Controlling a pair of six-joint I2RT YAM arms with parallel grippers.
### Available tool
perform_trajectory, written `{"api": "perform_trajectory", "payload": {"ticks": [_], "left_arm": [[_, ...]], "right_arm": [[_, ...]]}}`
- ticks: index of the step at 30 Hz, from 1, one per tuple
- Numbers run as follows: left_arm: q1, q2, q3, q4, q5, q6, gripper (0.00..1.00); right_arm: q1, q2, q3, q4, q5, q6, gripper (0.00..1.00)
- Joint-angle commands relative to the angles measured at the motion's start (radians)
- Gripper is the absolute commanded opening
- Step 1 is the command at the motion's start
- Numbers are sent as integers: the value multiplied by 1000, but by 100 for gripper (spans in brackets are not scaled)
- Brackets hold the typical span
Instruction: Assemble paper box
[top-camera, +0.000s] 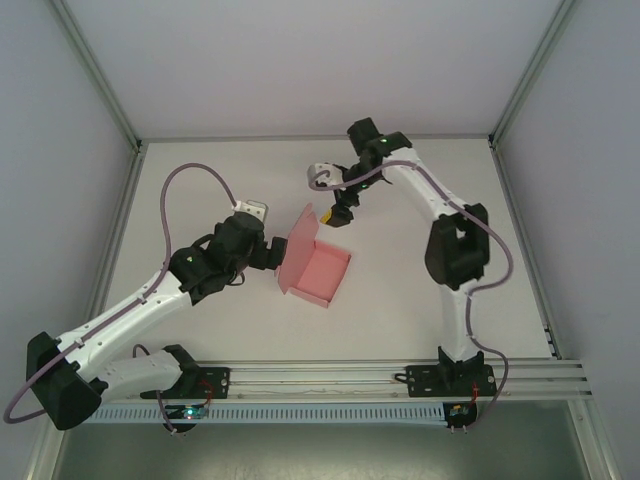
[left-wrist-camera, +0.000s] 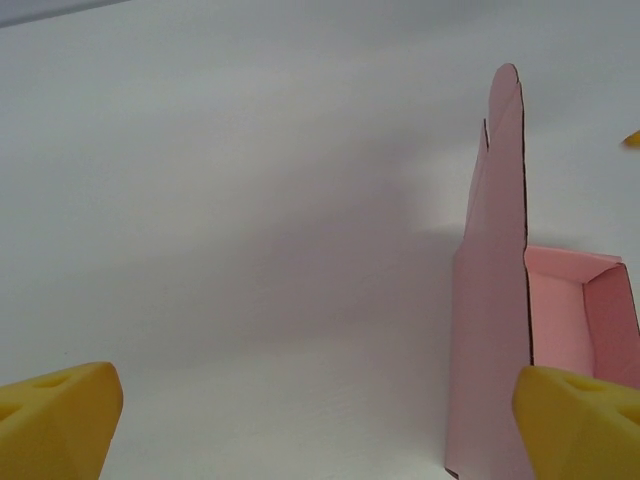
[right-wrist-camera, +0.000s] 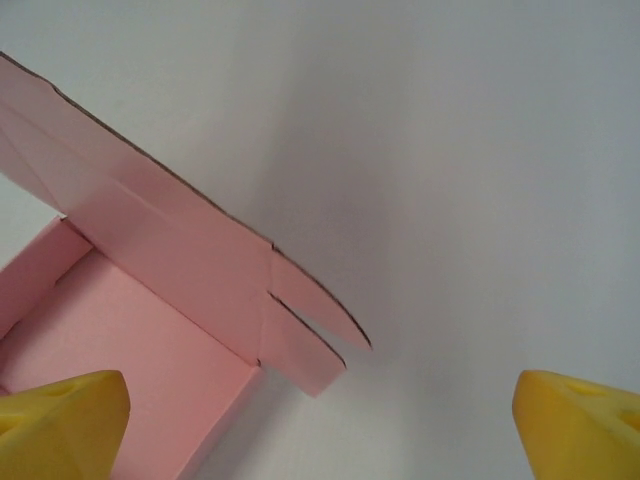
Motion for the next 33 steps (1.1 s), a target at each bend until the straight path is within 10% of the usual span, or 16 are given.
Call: {"api": "perform_trajectory", "payload": {"ticks": [1,11,24,33], "left_arm": [[10,-17,-16,1,11,-17,100],[11,-21,-16,11,31,9,100],[18,14,-15,45,56,41,100],[177,54,-37,157,365,107,100]], "right_arm": [[30,94,141,-284,-33,-144,97],[68,249,308,-343,53,-105,83],[40,221,251,-335,89,-92,19],[18,16,-81,-77,98,1,6]]}}
